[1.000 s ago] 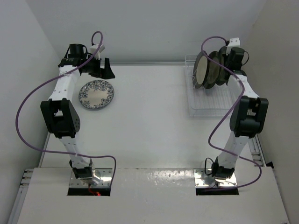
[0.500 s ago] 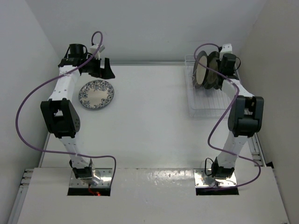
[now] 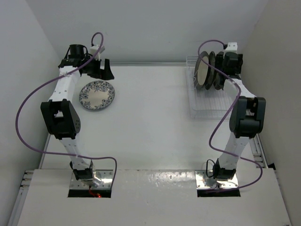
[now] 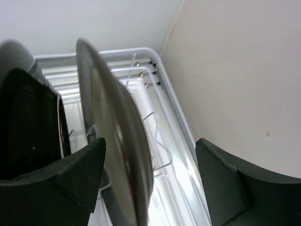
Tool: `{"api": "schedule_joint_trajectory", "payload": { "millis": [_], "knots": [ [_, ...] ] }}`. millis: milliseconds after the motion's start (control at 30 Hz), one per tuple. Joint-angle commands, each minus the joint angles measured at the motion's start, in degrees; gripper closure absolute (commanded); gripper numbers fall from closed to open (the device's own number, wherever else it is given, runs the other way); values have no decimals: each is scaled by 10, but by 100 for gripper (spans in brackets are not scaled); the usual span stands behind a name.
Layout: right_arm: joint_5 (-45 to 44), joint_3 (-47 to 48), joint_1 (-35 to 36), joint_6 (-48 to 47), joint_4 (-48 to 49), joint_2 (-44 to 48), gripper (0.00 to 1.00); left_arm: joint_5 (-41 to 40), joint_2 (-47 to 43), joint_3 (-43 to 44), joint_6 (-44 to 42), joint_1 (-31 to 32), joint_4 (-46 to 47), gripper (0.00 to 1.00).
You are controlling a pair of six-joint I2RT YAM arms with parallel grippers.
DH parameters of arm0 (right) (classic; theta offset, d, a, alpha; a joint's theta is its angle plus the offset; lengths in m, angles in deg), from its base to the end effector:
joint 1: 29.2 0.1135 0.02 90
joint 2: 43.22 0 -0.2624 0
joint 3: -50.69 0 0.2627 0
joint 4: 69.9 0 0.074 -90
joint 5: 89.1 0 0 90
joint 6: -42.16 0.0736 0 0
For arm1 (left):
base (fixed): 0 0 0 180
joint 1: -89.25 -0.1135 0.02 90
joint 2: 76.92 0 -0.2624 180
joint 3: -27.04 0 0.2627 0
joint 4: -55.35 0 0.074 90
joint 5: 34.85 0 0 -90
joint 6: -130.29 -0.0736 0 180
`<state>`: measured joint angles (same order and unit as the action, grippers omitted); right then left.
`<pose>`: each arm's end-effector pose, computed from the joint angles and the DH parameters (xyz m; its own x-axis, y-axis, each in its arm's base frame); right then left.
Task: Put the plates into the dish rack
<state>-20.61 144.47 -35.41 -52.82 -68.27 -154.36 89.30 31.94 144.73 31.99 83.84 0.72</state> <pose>0.4966 -0.0812 0.2412 -0.3077 -0.0478 -0.9503 0.4264 0.8859 -0.1826 0.4603 0.0021 0.3054 -0.6613 0.0574 -0.7480 0.4114 0.8615 -0.2976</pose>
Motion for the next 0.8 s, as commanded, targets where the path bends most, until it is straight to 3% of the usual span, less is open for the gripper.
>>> {"api": "schedule_joint_trajectory", "payload": {
  "millis": [0,300,567,667,767],
  "knots": [
    [-32,35,-1,0,34,42,23,-27,-28,-5,7,-23,8,0],
    [-100,24,-9,-23,61,96,21,-14,-28,-5,7,-57,8,0],
    [-35,45,-1,-4,24,159,13,-65,10,-49,29,-120,-2,0],
    [4,35,19,-19,1,201,9,-107,37,-78,79,-172,15,0],
    [44,1,58,-53,3,235,9,-99,74,-83,100,-217,21,0]
  ]
}}
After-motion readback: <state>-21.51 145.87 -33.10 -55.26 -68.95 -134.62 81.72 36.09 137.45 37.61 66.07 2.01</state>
